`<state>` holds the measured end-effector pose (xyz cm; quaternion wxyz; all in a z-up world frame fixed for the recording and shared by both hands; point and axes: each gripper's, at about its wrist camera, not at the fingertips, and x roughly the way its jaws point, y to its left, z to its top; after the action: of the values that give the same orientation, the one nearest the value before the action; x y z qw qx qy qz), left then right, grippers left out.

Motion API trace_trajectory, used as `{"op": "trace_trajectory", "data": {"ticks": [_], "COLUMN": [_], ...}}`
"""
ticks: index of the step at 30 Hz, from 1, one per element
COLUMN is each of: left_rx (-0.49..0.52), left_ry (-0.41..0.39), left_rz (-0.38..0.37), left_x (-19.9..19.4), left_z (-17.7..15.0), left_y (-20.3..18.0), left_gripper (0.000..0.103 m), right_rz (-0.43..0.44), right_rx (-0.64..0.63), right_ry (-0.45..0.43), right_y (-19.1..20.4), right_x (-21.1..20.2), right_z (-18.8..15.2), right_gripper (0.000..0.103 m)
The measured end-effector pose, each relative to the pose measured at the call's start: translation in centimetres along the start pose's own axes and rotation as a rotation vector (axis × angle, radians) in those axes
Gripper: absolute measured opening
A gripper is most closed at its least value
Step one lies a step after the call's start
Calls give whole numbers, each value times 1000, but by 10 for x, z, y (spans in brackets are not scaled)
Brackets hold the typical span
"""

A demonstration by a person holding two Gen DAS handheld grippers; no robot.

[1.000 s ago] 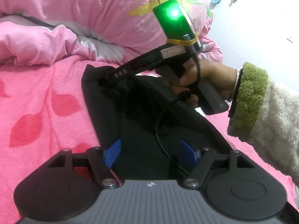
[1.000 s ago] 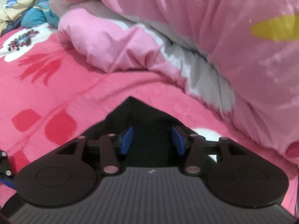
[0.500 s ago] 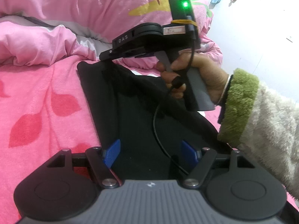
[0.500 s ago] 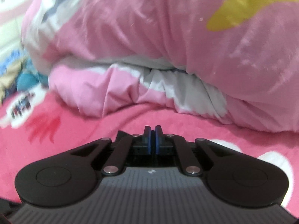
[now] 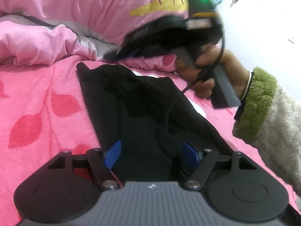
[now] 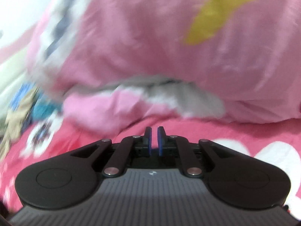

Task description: Fold clothes

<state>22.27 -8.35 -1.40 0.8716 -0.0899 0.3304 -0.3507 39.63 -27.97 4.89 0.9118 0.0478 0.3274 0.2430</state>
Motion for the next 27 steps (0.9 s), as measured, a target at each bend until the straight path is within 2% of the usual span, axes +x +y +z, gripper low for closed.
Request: {"op": "trace_trajectory", "data": {"ticks": [2, 5, 8, 9, 10, 11, 14, 17, 20, 21, 23, 27], "left_rx": [-10, -25, -39, -44, -49, -54, -80, -70, -127, -137, -109, -70], "left_ry": [-3, -6, -10, -11, -13, -14, -32, -106, -108, -82, -48, 21], "left_rz": [-7, -17, -28, -31, -35, -38, -33, 59, 75, 54, 62, 222], "left_x": [-1, -2, -4, -4, -5, -5, -13, -30, -26, -17, 12, 68], "left_z": [0, 0, 0, 0, 1, 1, 4, 20, 49, 59, 76, 87], "left_y": [2, 4, 7, 7, 8, 9, 11, 9, 13, 15, 16, 36], "left_gripper": [73, 73, 73, 73, 73, 73, 73, 75, 78, 78, 78, 76], "right_rz": [22, -59, -119, -179, -220, -235, -243, -238, -236, -226, -208, -164], "right_rx": [-72, -64, 59, 67, 68, 70, 81, 92, 70, 57, 45, 44], "right_ry": [99, 183, 99, 62, 33, 11, -27, -59, -85, -83, -71, 3], "right_y": [13, 10, -11, -16, -21, -26, -37, -38, -37, -38, -41, -54], "right_x": [9, 50, 62, 55, 42, 26, -42, -110, -155, -159, -149, -91], "right_z": [-6, -14, 0, 8, 14, 18, 19, 1, -20, -24, -32, -47], "right_gripper": [7, 7, 9, 11, 18, 22, 25, 25, 25, 25, 24, 20]}}
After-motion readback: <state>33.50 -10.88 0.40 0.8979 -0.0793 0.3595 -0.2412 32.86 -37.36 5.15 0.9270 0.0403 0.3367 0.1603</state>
